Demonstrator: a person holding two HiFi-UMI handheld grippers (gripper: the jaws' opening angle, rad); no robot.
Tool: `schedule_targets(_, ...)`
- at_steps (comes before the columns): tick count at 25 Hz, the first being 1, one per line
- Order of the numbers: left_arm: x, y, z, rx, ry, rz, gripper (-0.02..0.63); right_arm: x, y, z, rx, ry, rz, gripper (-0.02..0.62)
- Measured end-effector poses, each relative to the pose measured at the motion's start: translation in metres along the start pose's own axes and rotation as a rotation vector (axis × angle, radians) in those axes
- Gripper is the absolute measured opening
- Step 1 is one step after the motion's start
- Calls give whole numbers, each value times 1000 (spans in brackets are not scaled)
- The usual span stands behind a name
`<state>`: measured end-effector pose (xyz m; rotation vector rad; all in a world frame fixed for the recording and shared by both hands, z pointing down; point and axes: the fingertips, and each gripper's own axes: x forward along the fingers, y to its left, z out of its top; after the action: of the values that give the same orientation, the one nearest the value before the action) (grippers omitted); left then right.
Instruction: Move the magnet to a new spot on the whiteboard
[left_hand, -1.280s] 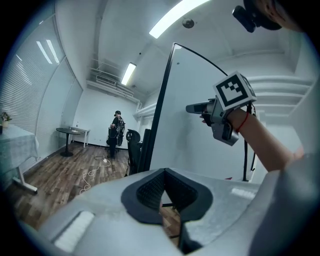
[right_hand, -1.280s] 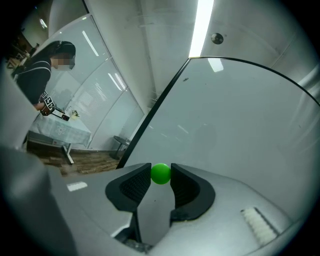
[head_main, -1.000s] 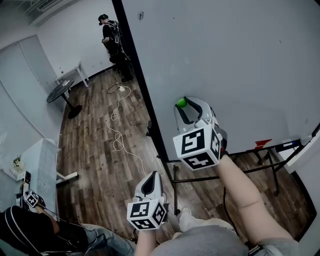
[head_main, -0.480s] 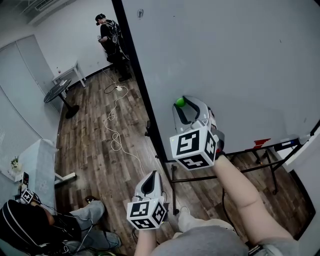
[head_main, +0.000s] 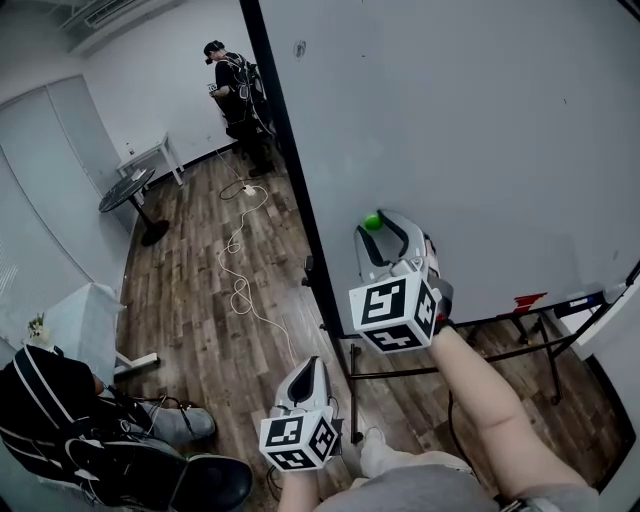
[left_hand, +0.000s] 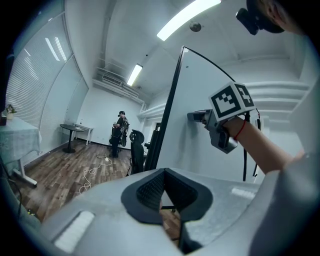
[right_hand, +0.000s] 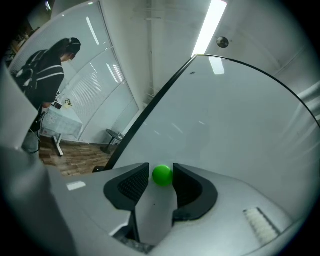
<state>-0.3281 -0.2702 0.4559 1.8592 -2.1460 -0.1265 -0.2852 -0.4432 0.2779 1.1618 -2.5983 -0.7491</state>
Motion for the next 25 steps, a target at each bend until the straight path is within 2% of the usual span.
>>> schedule_targets(8,-9,1,9,7,-6,8,5,-11,0,-1,36,-5,16,170)
schedule_targets(12,-17,-12,9,18,-13,3,4,-37,2,-11,101,-10,65,167)
schedule_targets(15,-25,-25,7,24,-14,-7,5,-66,4,-26,175,-7,93,135)
schedule_targets(21,-40,-54,9,33,-15,-40,5,-131,4,-50,298,1,100,2)
schedule_targets(25,-67,-65,21,45,-12,-77,5,-174,21,-51,384,37,126,2)
